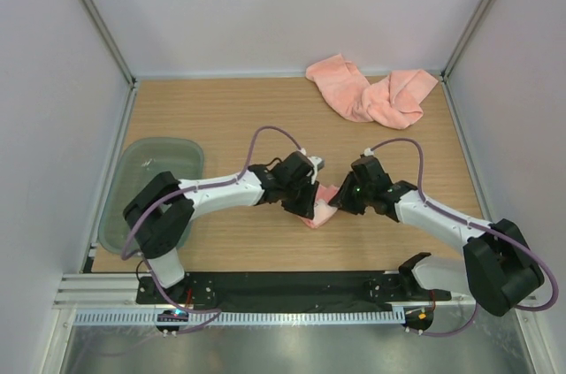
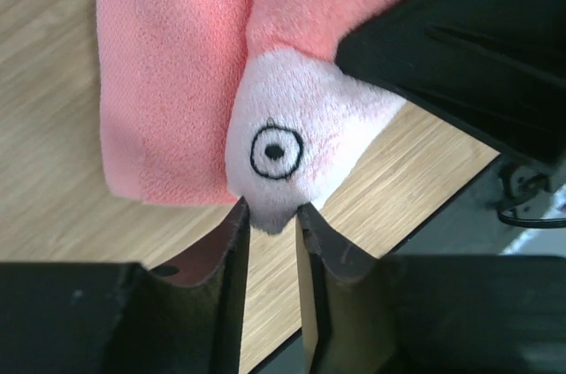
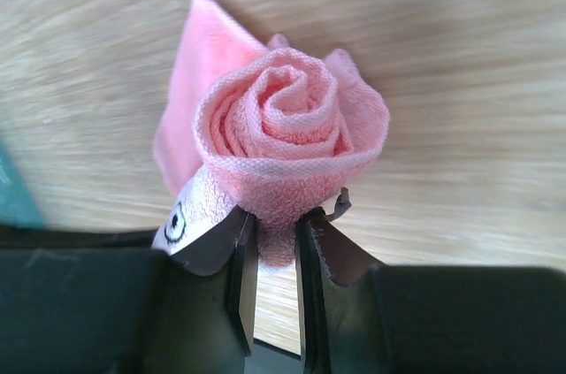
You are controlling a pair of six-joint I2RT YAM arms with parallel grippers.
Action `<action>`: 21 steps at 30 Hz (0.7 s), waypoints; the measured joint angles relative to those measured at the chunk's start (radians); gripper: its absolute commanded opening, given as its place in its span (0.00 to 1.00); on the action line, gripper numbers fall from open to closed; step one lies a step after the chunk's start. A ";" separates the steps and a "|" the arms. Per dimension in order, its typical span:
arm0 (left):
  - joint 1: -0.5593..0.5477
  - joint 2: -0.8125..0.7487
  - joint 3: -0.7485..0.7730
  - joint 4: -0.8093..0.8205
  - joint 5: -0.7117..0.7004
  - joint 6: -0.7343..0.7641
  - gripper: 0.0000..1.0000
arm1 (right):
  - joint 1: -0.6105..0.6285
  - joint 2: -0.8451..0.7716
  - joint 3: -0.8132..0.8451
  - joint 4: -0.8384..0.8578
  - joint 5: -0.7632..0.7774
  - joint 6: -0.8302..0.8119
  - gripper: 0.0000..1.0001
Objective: Roll the towels
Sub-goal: Roll the towel
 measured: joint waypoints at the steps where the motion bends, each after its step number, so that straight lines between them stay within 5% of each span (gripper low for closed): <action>1: -0.026 0.002 0.014 -0.016 -0.035 0.011 0.32 | 0.000 0.000 0.003 -0.028 0.013 0.000 0.03; 11: -0.228 -0.012 0.064 -0.155 -0.422 0.089 0.41 | -0.001 0.023 0.050 -0.147 0.072 -0.003 0.03; 21: -0.396 -0.076 0.064 -0.086 -0.648 0.220 0.45 | 0.004 0.053 0.072 -0.164 0.066 -0.003 0.03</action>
